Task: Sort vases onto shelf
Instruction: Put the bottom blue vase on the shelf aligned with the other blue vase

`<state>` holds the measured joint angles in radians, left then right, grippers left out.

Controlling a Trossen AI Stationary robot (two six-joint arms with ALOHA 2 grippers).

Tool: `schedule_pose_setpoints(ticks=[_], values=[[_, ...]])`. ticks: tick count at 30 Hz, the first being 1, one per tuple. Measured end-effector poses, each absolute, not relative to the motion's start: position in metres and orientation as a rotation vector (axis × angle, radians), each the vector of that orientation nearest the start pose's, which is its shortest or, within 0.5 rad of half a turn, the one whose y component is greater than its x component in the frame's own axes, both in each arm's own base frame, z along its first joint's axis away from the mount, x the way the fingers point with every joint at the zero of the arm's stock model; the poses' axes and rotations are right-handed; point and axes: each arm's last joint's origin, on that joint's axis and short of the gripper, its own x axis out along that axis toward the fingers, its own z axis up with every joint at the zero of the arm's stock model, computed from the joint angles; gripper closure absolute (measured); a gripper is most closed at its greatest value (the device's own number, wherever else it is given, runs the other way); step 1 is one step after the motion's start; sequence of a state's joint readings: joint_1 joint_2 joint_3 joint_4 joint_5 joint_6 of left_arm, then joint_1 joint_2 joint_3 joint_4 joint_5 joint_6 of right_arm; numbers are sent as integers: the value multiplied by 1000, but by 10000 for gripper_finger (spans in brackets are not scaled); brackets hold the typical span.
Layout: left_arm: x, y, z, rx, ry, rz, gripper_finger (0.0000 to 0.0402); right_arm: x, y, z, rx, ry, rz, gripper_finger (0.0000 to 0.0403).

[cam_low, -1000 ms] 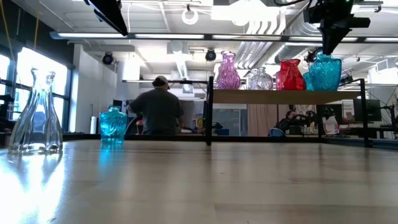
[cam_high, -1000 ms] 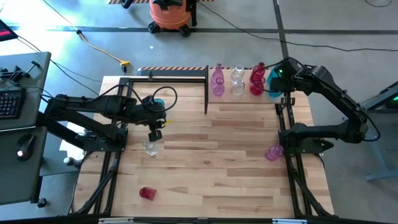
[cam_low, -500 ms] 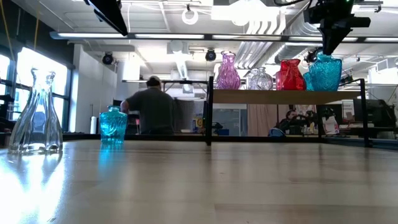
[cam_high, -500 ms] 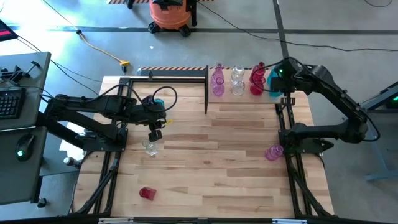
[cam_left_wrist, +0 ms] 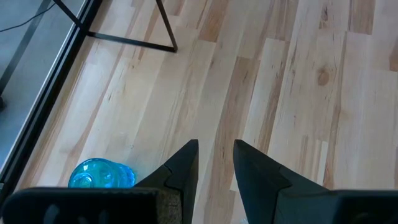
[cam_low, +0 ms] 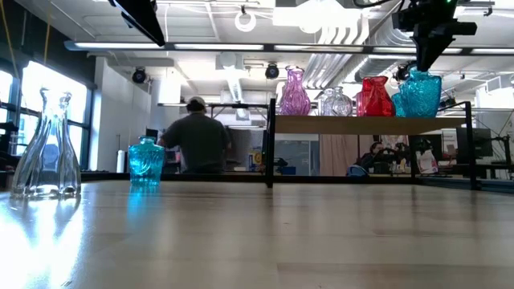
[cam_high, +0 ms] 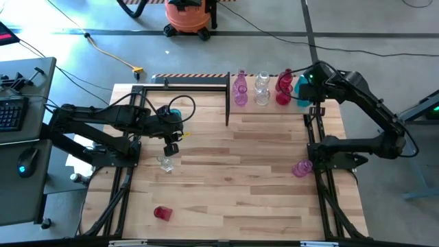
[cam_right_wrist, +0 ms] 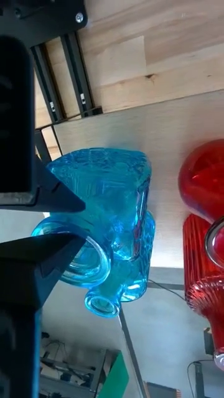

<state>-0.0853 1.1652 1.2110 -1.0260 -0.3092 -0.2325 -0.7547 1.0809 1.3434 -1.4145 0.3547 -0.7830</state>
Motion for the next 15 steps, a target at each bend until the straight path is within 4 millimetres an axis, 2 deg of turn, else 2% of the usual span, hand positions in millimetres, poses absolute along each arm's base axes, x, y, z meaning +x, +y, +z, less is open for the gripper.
schedule_pose_setpoints(ticks=[8,15], values=[[211,-9,338,-21,931,315,312,106,-114,370,-364,1472,-434,331],[211,-9,338,-21,931,315,312,106,-117,371,-387,1477,-472,327]])
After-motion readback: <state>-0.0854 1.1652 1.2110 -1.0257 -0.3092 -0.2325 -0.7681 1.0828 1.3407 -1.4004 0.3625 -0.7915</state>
